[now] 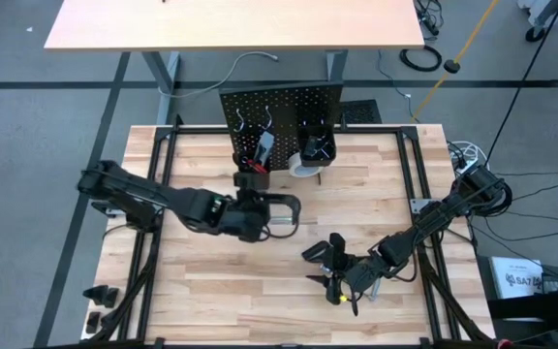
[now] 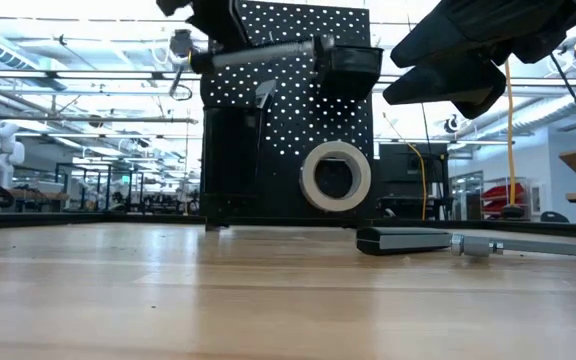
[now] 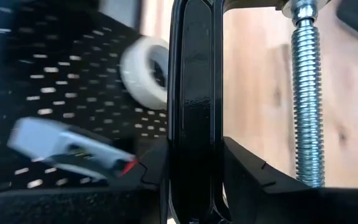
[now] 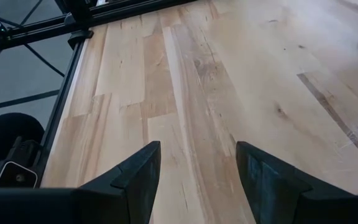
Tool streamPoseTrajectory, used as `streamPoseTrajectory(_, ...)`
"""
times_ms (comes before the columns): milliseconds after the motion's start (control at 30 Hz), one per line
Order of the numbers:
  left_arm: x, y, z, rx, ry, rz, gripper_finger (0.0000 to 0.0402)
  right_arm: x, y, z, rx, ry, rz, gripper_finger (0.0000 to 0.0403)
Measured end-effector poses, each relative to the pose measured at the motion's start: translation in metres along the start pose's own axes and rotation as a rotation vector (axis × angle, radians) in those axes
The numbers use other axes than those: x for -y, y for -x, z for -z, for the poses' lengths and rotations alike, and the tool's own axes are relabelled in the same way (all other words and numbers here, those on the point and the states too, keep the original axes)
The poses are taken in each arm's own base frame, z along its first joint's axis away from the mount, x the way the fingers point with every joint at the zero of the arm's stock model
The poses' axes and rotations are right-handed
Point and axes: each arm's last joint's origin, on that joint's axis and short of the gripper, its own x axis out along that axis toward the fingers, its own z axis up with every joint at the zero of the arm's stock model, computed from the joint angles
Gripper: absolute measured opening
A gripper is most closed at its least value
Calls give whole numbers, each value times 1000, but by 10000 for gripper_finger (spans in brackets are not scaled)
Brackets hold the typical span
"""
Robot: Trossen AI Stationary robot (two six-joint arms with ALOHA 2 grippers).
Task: Hang tools onto peg board
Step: Hang the clamp on the pegboard
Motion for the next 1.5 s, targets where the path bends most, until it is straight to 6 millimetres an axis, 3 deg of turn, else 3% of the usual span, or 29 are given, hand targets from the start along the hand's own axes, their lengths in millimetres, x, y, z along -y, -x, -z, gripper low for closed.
streamPoseTrajectory(267,-15,23,3,29,-13,-214,101,0,0,0,1,-1,0,203)
streamPoseTrajectory(667,-21,29,3,-53,-188,-497,101,1,0,-1,7,6,10,203)
streamPoseTrajectory(900,-41,30,0,-85,-205,-526,101,2,-1,-1,8,12,14,203)
streamPoseTrajectory(1233,-94,49,9,-59,-145,-525,101,3,-1,-2,19,26,32,203)
streamPoseTrajectory(1500,-113,38,14,-101,-214,-497,101,7,-4,-5,26,51,47,203)
